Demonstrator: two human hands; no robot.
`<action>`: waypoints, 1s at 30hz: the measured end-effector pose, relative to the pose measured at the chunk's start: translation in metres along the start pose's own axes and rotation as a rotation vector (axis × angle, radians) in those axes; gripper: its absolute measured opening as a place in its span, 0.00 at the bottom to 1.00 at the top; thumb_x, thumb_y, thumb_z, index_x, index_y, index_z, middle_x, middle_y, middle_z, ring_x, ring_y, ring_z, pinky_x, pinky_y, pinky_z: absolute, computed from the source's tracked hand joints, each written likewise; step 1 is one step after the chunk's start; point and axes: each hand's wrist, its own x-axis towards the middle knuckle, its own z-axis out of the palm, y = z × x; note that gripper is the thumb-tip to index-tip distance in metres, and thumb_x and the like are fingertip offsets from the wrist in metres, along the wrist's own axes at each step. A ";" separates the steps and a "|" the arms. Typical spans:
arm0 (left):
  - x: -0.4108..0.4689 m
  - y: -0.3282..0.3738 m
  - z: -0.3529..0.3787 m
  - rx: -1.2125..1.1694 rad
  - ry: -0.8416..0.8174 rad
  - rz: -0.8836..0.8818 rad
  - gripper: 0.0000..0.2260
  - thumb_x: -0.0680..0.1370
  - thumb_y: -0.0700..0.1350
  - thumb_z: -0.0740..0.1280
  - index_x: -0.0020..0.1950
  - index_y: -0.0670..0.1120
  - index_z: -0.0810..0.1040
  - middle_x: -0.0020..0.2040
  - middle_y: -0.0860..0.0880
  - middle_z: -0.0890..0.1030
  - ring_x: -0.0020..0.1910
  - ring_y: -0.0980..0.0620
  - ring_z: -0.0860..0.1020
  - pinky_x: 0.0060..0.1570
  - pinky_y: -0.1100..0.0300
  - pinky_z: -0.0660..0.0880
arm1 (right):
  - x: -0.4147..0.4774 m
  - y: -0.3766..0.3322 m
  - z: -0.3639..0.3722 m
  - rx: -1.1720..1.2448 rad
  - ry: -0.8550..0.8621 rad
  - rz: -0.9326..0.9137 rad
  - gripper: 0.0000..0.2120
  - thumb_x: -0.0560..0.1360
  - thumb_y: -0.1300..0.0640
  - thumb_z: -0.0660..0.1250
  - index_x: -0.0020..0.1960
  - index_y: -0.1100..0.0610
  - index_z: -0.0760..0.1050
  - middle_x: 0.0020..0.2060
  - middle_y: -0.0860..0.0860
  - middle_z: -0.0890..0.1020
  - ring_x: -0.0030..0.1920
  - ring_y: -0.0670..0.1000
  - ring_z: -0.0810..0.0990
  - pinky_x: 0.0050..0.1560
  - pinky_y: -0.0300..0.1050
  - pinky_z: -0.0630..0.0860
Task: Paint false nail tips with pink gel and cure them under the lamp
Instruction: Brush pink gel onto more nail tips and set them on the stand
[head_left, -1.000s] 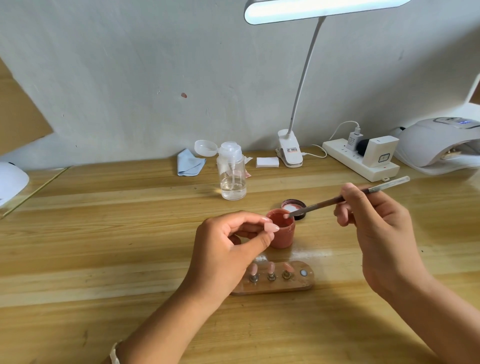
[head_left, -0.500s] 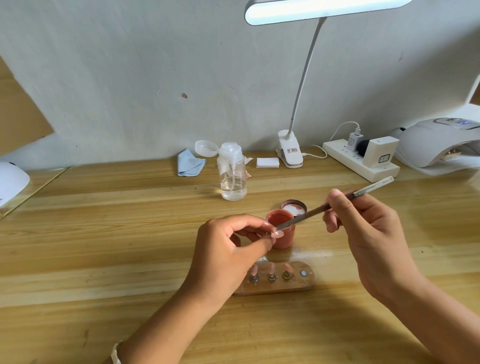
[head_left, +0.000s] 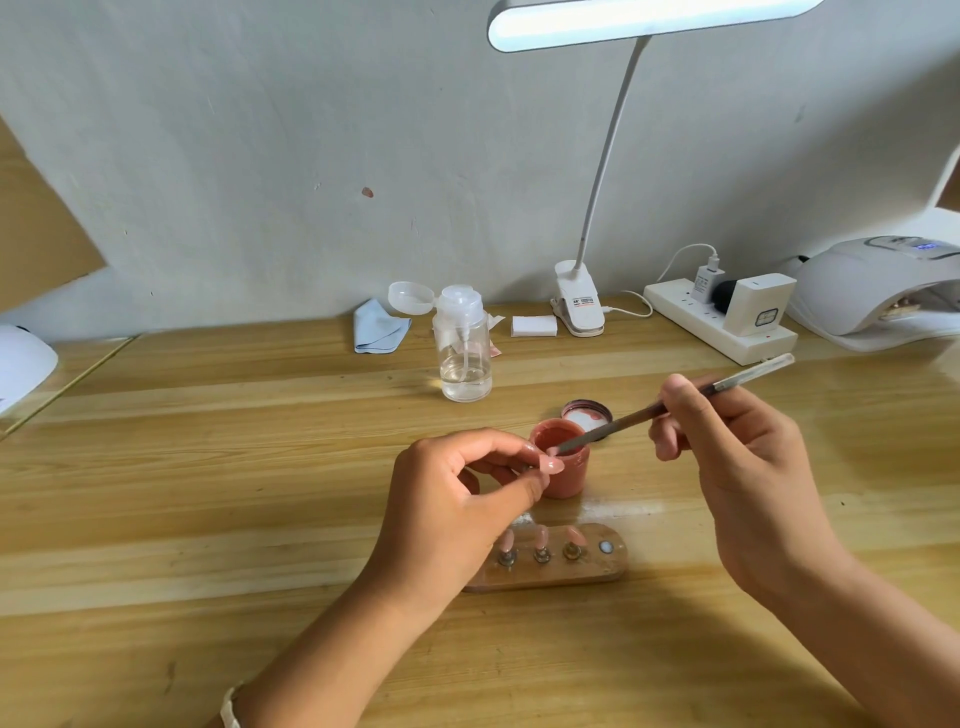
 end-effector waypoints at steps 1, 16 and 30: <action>0.000 0.000 0.000 0.016 0.005 0.005 0.09 0.71 0.40 0.78 0.43 0.55 0.86 0.40 0.54 0.86 0.30 0.44 0.81 0.25 0.47 0.79 | -0.001 0.000 0.001 -0.004 -0.018 -0.005 0.12 0.74 0.49 0.67 0.34 0.53 0.78 0.26 0.47 0.76 0.32 0.43 0.75 0.40 0.29 0.72; 0.000 0.001 -0.002 0.011 -0.006 0.000 0.09 0.72 0.38 0.77 0.44 0.53 0.87 0.42 0.53 0.86 0.33 0.44 0.83 0.30 0.51 0.80 | 0.002 0.001 -0.003 -0.036 0.088 -0.029 0.12 0.76 0.51 0.68 0.37 0.55 0.77 0.24 0.47 0.75 0.30 0.42 0.72 0.38 0.28 0.70; 0.001 0.006 -0.001 -0.037 0.009 -0.039 0.09 0.72 0.36 0.77 0.43 0.51 0.87 0.40 0.51 0.86 0.34 0.42 0.82 0.31 0.56 0.79 | 0.005 0.003 -0.005 -0.080 0.137 -0.015 0.14 0.80 0.58 0.67 0.36 0.55 0.77 0.24 0.47 0.75 0.29 0.41 0.72 0.37 0.28 0.70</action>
